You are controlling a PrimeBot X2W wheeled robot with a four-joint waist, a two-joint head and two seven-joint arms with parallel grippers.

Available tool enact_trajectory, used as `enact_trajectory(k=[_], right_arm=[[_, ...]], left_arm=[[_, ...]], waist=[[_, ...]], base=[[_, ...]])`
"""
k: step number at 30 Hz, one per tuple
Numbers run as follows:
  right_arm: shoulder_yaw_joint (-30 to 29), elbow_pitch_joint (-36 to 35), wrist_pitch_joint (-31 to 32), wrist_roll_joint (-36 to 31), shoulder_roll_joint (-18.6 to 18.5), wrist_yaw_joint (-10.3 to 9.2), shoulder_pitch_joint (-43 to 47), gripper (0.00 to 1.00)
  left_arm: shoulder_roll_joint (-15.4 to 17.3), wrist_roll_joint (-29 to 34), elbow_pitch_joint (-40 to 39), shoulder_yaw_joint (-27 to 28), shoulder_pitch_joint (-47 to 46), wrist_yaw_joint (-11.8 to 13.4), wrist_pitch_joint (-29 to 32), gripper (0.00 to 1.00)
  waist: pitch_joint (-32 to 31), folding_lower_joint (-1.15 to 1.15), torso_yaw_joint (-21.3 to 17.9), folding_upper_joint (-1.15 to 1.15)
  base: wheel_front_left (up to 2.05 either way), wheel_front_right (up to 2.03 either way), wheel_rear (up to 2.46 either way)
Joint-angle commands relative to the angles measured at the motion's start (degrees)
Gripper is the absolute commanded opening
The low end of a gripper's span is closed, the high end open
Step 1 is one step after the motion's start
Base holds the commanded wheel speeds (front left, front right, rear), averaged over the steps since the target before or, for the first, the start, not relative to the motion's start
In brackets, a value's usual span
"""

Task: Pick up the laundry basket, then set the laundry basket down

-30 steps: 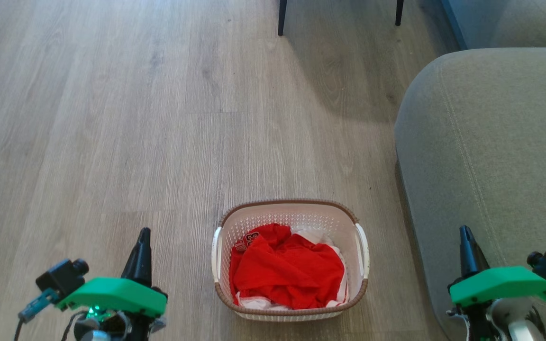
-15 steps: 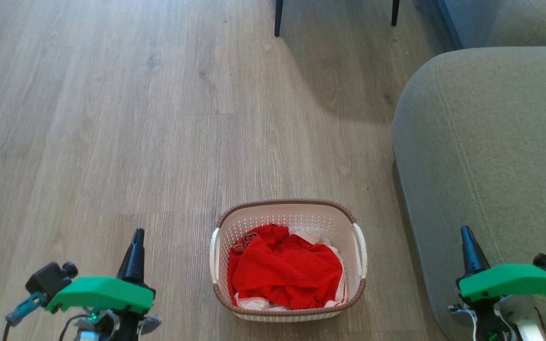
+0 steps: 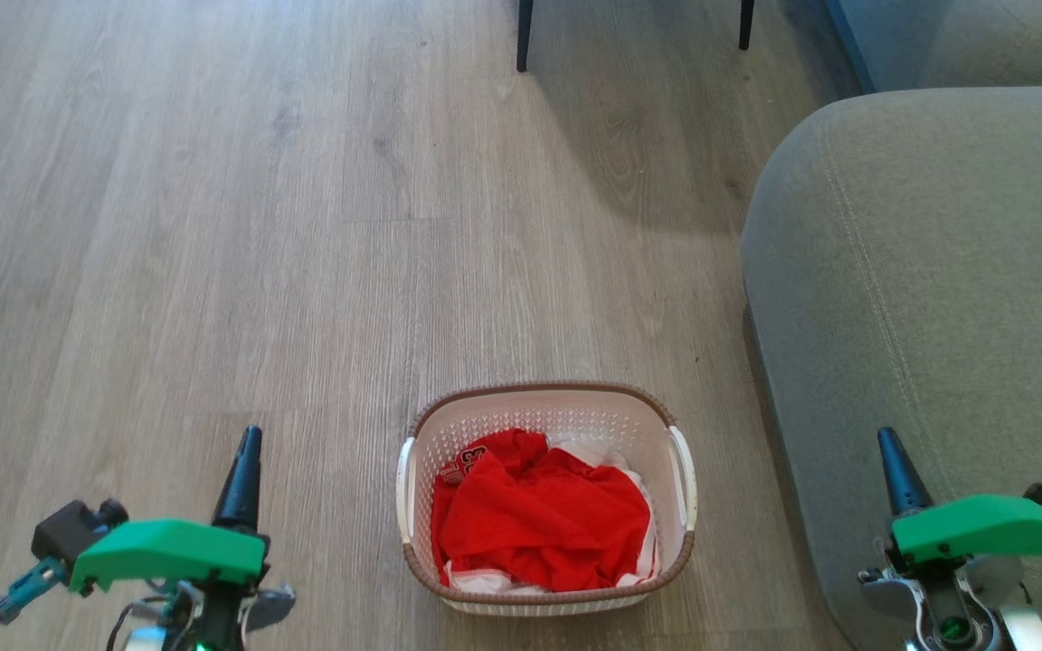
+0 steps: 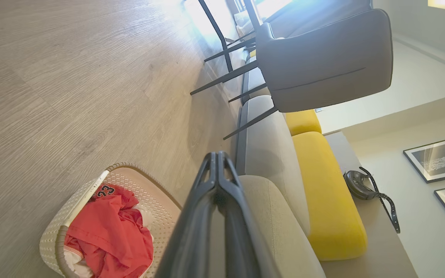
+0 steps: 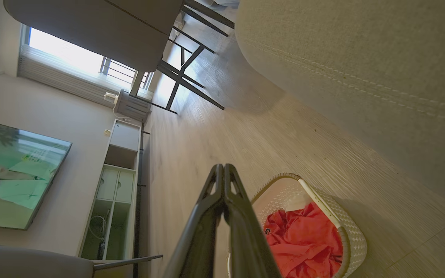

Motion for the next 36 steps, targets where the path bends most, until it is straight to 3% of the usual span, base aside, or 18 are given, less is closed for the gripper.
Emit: enact_trajectory(k=[1,36], right_arm=[[0.2,-1.6,0.6,1.8,-1.3,0.27,-2.8,0.0],[-2.2,0.1,6.4,22.6,-1.4,0.38,-4.5,0.0]], left_arm=[[0.9,-1.7,-1.6,2.2,-3.2,-0.5,0.6,0.0],[0.9,-22.0,-0.1,7.5,-5.2,-2.1,6.4,0.0]], waist=[[0.0,0.0,-0.1,0.0],[-0.3,0.0,-1.4,0.0]], base=[[0.0,0.0,0.0],[0.0,0.0,0.0]])
